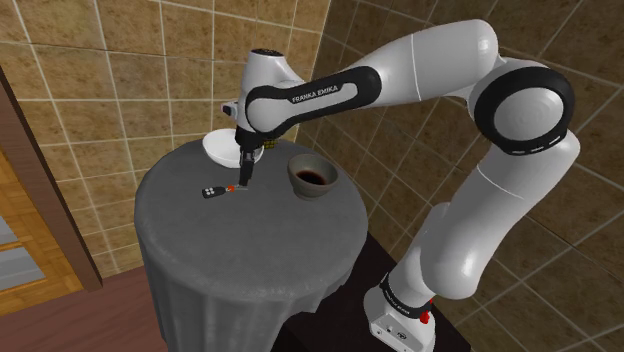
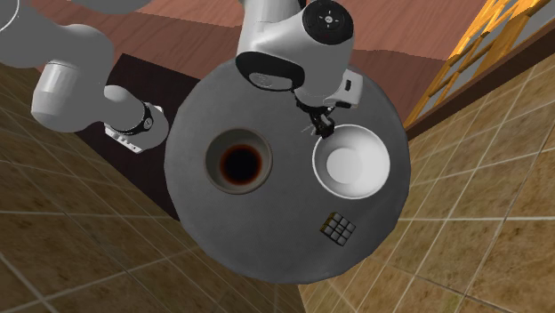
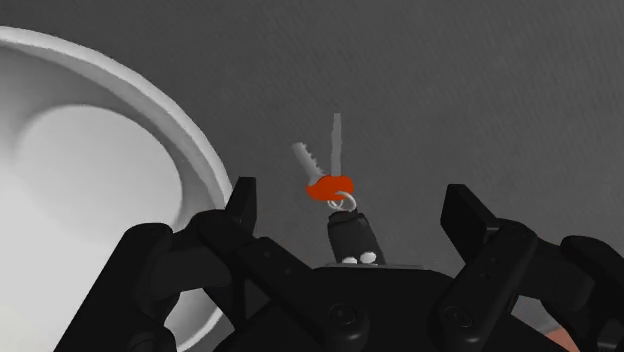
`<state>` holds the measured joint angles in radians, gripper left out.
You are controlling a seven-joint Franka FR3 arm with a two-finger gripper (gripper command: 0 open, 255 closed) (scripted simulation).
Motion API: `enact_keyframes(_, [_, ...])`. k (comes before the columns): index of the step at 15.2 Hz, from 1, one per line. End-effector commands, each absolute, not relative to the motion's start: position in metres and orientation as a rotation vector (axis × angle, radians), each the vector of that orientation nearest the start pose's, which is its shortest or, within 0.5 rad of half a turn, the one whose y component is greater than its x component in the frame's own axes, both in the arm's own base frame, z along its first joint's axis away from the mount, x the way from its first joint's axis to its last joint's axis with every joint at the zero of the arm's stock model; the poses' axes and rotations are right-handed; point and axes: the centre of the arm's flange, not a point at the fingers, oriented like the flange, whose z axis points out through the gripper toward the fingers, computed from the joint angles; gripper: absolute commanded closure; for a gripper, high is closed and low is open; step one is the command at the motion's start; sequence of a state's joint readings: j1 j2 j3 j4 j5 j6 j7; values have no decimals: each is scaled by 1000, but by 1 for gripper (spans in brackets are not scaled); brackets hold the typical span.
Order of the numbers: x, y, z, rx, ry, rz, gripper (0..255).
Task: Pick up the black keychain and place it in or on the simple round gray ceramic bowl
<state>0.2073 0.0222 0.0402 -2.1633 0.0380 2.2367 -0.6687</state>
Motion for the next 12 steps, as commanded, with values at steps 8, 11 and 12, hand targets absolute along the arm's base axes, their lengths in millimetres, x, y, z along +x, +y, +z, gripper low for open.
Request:
enact_keyframes(8, [547,157,344,-2770,-1459,-116,0])
enact_keyframes(11, [547,157,336,-2770,-1459,-116,0])
enact_keyframes(12, [547,157,336,-2770,-1459,-116,0])
